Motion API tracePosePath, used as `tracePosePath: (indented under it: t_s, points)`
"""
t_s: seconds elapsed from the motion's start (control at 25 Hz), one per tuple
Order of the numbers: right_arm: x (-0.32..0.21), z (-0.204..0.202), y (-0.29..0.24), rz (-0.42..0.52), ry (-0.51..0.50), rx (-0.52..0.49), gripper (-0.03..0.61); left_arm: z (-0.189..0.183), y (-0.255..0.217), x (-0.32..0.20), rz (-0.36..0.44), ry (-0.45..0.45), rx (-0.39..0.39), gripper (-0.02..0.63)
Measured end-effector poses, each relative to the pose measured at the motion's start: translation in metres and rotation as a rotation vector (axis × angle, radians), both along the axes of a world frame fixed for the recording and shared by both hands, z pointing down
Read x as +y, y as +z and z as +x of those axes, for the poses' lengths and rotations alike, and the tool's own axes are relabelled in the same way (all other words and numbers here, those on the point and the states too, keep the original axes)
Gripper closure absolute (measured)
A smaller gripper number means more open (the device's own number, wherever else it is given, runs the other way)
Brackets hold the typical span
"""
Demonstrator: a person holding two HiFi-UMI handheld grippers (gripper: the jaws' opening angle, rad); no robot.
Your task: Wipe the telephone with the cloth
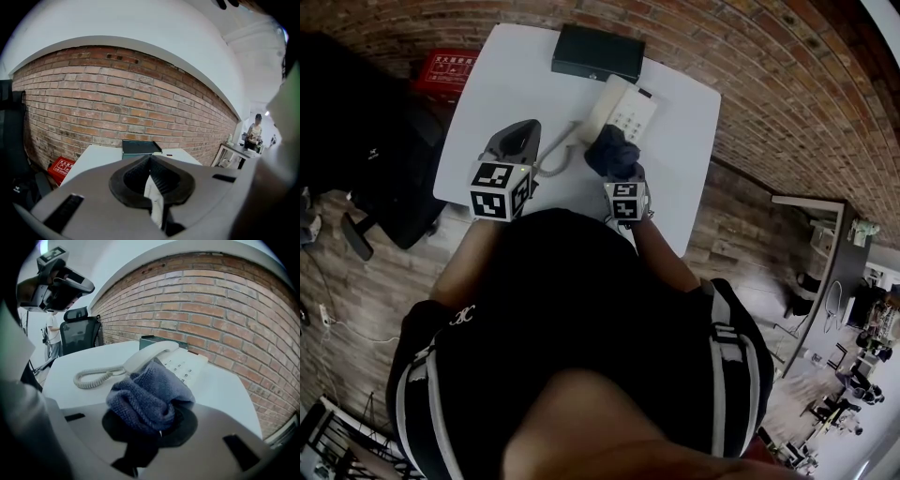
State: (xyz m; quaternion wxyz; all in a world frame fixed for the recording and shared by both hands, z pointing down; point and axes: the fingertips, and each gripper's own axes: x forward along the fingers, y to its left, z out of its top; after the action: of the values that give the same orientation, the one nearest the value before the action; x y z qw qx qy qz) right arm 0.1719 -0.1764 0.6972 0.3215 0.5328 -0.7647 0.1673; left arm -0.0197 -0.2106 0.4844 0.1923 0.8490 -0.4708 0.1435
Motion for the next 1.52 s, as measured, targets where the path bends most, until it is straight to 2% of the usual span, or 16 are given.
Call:
tracePosePath:
  t_s: [0.24,0.44,0.8,1.0,1.24,1.4,1.52]
  points:
    - [0.01,0.0,0.005,-0.058,0.005,-0.037,0.52,-0.003,-0.002,0.0,0.007,-0.012,-0.001,0.621]
    - [0.005,0.006,0.002,-0.03,-0.006,-0.003,0.522,-0.001,-0.002,0.001,0.003,-0.007,-0.004,0.62]
    - [-0.072,0.059,-0.013,0.015,0.189,-0.08,0.522,0.0,-0.002,0.004,0.003,-0.009,-0.015,0.621]
    - [-0.114,0.073,-0.023,0.043,0.246,-0.088,0.522,-0.001,-0.003,0.003,0.002,-0.017,-0.021,0.62]
    - [-0.141,0.052,-0.028,0.035,0.173,-0.048,0.522,-0.006,-0.002,0.002,0.0,-0.028,-0.021,0.621]
    - [-0.13,0.044,-0.026,0.063,0.173,-0.019,0.522,-0.011,0.0,0.001,-0.001,-0.034,-0.013,0.621]
    - [-0.114,0.039,-0.023,0.069,0.175,-0.046,0.522,-0.013,0.001,0.0,-0.002,-0.033,-0.004,0.621]
